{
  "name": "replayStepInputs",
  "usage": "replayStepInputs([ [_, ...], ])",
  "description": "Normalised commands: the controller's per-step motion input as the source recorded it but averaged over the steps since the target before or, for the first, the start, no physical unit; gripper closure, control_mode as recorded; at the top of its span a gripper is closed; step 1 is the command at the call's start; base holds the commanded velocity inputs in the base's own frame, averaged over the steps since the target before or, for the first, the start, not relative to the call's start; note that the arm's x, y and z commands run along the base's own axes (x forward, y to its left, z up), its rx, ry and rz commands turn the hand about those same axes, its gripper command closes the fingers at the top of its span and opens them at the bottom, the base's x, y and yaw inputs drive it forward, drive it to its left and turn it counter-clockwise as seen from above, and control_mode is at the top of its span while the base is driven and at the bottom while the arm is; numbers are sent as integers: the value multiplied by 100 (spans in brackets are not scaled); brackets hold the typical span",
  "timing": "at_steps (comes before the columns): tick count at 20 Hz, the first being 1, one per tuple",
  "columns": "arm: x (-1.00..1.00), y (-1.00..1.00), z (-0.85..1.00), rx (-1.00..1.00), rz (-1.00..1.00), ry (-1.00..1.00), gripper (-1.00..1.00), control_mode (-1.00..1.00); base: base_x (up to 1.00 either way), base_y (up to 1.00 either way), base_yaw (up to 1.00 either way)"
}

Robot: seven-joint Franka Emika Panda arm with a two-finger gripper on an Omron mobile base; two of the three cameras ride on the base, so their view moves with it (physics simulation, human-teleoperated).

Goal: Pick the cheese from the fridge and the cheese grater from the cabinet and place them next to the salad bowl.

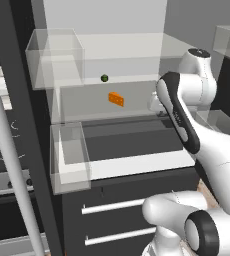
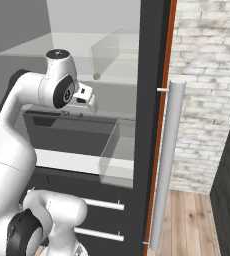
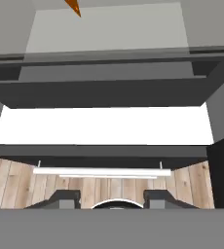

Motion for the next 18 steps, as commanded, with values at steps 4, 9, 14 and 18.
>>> replayStepInputs([
  [4, -11, 5, -3, -1, 0, -17, -100, -100, 0, 0, 0],
  [9, -3, 23, 0, -16, 0, -32, -100, -100, 0, 0, 0],
  [14, 8, 17, -6, -7, 0, -15, -100, -100, 0, 0, 0],
  [18, 5, 0, -3, 0, 0, -6, -100, -100, 0, 0, 0],
])
